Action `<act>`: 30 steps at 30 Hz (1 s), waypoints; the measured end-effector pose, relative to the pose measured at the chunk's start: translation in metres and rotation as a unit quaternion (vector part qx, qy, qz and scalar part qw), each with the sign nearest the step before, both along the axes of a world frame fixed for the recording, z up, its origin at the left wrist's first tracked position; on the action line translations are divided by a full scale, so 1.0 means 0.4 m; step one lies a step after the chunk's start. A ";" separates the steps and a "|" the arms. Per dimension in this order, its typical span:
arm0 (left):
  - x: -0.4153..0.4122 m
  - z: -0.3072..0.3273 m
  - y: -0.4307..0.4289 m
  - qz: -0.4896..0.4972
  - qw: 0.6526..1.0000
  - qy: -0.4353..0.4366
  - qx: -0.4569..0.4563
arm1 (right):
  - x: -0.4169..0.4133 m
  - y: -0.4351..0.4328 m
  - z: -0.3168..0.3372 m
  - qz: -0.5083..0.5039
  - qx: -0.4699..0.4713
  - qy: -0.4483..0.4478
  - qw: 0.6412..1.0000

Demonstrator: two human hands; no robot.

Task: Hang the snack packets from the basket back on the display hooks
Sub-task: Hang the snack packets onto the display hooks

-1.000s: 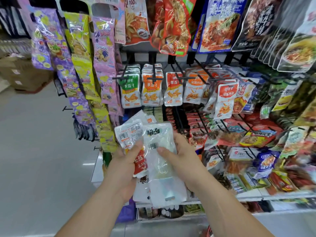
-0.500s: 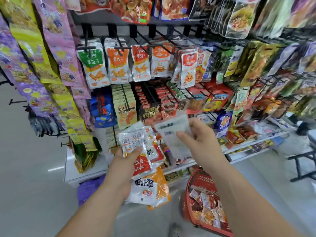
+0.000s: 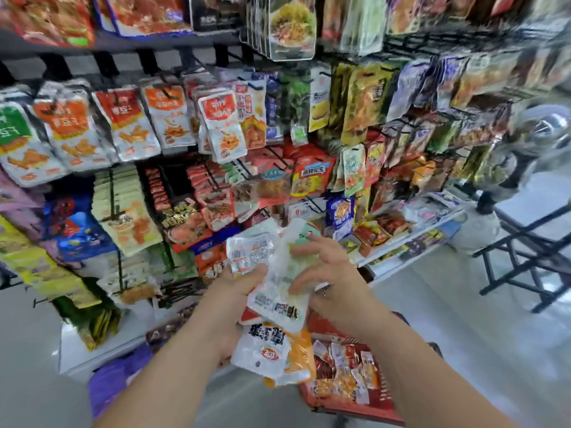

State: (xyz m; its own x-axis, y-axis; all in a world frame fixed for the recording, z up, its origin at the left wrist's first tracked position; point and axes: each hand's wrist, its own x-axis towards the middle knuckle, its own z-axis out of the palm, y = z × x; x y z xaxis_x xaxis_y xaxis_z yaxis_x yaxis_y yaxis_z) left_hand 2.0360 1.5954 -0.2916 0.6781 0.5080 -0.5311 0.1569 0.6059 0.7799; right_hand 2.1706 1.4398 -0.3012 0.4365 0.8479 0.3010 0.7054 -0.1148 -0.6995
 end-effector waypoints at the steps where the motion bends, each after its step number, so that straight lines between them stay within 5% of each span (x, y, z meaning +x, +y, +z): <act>1: 0.039 -0.031 -0.022 0.001 1.000 -0.001 0.012 | 0.032 -0.025 -0.005 0.000 0.008 -0.008 1.000; 4: 0.150 -0.089 -0.097 0.020 0.999 0.014 0.046 | 0.138 -0.113 -0.010 -0.018 0.011 -0.006 1.000; 9: 0.313 0.038 -0.255 0.031 0.994 -0.005 0.105 | 0.319 -0.233 0.013 -0.099 0.037 0.108 0.988; 13: 0.393 0.089 -0.290 0.041 0.988 -0.016 0.150 | 0.437 -0.245 0.088 -0.162 0.090 0.383 0.905; 16: 0.437 0.120 -0.292 0.045 0.981 -0.042 0.185 | 0.498 -0.200 0.132 -0.132 0.098 0.497 0.852; 30: 0.626 0.316 -0.130 0.088 0.966 -0.125 0.207 | 0.658 0.017 0.367 -0.093 0.199 0.406 0.887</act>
State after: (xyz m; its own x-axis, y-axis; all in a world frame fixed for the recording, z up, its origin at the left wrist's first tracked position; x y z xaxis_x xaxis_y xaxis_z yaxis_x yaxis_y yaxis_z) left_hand 2.2864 1.5435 -0.1651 0.6424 0.7612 -0.0889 -0.1441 0.2339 0.9615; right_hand 2.4340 1.4465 -0.1543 0.7678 0.6354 0.0819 -0.0557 0.1936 -0.9795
